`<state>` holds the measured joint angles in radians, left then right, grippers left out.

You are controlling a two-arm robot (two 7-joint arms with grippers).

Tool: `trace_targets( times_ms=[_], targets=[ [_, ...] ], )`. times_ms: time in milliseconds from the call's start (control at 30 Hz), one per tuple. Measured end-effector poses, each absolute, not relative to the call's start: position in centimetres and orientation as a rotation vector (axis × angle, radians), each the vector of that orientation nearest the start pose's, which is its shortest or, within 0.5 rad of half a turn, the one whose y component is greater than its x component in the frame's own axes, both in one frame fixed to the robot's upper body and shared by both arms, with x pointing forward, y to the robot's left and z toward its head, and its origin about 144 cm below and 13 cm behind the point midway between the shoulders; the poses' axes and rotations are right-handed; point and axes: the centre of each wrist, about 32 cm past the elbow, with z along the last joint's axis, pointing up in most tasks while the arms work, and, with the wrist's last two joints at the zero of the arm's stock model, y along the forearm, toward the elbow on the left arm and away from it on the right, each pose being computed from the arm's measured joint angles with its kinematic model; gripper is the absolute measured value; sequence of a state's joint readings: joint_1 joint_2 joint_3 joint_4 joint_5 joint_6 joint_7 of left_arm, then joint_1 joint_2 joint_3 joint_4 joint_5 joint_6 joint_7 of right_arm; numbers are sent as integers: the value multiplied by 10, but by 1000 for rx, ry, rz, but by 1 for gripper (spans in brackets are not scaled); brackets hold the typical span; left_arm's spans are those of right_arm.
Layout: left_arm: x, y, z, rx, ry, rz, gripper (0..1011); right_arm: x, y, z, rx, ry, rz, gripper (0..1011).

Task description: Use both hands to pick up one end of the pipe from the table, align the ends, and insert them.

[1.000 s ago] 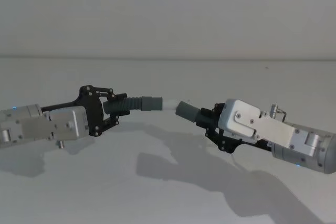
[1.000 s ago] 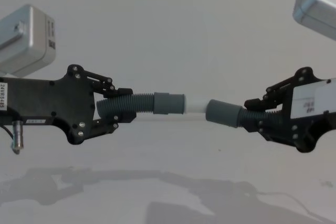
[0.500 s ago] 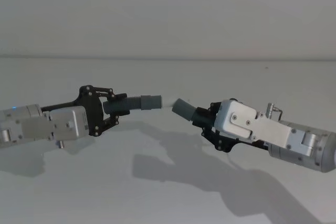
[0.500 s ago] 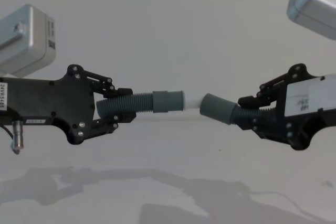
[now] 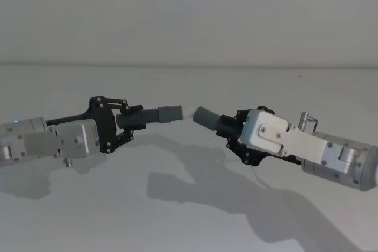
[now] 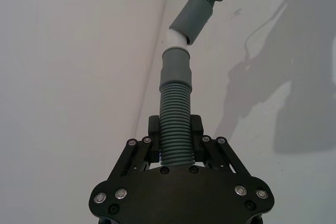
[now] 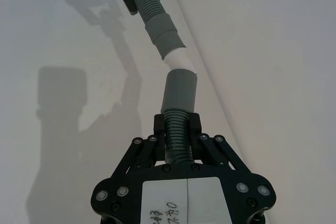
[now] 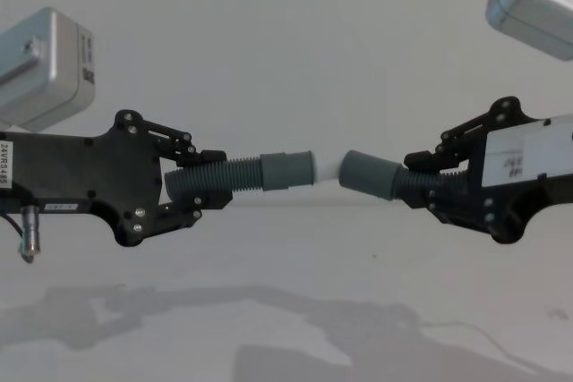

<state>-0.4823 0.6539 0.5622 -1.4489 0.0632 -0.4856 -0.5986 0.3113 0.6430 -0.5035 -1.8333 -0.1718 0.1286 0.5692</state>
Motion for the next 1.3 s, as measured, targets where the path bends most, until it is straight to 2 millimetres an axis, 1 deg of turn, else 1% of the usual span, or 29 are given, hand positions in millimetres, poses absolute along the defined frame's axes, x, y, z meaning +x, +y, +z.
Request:
trace_targets(
  times_ms=[1300],
  targets=[
    [546,293,1241,363,-888,374,331,481,-234,1274,-587,-684,-555,253]
  ],
)
